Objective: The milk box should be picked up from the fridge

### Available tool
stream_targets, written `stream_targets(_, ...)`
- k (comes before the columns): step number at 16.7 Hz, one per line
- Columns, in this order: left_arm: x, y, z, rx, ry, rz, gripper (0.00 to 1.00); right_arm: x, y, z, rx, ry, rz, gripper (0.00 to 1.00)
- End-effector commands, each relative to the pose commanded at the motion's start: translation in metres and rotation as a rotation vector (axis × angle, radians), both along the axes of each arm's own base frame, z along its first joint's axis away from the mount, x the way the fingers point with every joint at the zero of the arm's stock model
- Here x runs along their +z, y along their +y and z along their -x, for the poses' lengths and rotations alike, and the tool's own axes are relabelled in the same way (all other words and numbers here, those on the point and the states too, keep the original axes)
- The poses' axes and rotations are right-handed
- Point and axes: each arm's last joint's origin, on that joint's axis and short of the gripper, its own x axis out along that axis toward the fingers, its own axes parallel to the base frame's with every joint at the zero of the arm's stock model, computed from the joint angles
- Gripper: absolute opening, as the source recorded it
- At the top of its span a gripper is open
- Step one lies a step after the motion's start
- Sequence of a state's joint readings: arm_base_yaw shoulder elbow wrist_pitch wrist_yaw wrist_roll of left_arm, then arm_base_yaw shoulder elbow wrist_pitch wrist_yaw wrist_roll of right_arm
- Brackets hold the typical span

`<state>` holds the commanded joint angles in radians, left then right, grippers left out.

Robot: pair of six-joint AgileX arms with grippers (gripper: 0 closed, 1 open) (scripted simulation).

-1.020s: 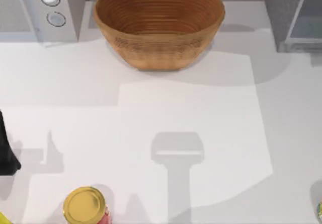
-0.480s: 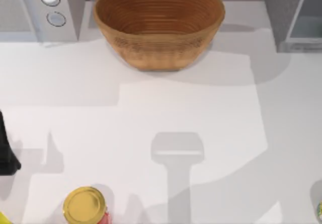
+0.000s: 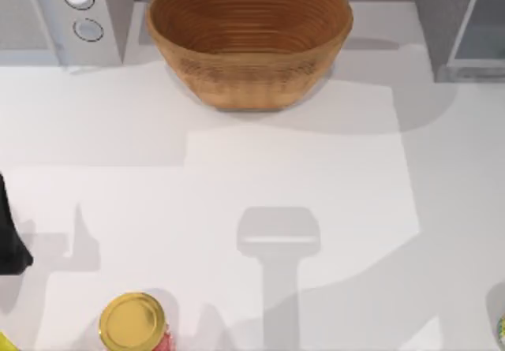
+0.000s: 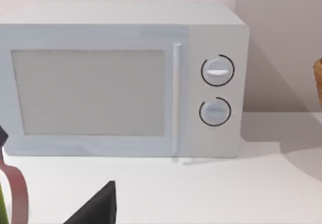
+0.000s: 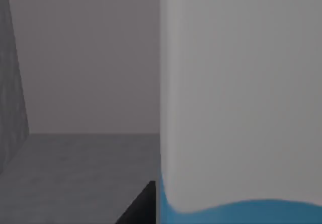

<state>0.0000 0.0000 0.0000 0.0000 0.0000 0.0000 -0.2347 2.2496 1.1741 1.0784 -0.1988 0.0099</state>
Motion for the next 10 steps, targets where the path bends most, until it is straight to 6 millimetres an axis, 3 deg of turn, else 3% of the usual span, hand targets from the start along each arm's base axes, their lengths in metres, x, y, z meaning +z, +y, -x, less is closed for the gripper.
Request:
stream_targets(7, 0.0, 0.0, 0.0, 0.0, 0.0, 0.0, 1.0, 0.0, 0.0, 0.0, 0.0, 0.0, 0.0, 0.02)
stream_targets(10, 0.0, 0.0, 0.0, 0.0, 0.0, 0.0, 1.0, 0.0, 0.0, 0.0, 0.0, 0.0, 0.0, 0.0)
